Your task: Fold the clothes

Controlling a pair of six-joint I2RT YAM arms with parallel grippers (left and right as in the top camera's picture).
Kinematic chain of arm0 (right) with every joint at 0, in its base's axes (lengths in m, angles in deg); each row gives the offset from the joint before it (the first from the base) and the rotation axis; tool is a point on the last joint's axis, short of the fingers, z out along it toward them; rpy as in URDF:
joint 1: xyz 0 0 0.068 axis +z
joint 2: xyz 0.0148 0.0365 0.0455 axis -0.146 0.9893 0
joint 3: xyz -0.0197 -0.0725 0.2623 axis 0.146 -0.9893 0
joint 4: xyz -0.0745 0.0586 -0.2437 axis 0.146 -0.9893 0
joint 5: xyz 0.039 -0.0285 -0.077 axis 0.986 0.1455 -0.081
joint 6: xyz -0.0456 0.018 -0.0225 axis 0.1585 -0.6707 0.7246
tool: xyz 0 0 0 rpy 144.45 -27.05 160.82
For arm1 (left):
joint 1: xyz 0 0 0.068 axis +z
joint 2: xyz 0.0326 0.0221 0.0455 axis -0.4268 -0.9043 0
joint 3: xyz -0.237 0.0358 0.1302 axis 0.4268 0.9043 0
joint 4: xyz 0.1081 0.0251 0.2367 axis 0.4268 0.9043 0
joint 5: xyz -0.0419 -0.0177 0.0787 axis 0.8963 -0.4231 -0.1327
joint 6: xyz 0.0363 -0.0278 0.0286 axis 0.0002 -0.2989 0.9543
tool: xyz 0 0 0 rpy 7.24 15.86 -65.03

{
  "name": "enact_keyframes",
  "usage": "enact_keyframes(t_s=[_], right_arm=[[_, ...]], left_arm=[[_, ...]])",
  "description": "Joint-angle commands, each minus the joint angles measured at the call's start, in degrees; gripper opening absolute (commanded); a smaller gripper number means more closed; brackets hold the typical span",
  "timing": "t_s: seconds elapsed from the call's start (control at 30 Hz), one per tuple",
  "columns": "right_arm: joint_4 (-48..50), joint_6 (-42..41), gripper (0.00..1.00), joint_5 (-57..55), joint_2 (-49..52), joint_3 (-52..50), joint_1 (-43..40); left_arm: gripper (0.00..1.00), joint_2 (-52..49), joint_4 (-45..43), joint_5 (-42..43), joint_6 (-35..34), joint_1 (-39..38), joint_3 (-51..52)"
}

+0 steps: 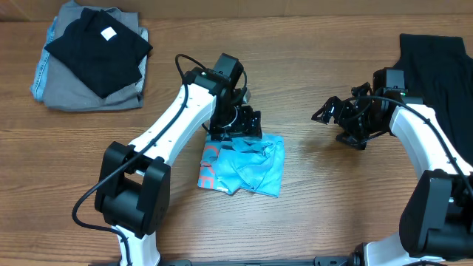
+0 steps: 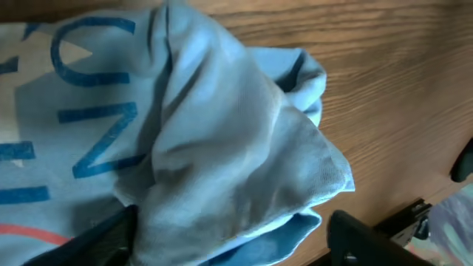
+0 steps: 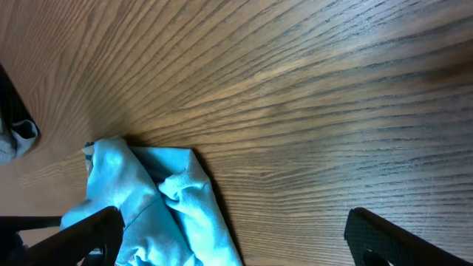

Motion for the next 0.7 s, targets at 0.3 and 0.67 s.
enact_keyframes(t_s=[0.3, 0.67], right_arm=[[0.1, -0.2, 1.0, -0.3, 0.1, 1.3, -0.1], [0.0, -0.2, 1.0, -0.1, 0.1, 1.3, -0.1]], left_arm=[[0.1, 0.0, -3.7, 1.9, -1.4, 0.0, 0.3], [0.04, 0.0, -19.1, 2.0, -5.6, -2.1, 0.3]])
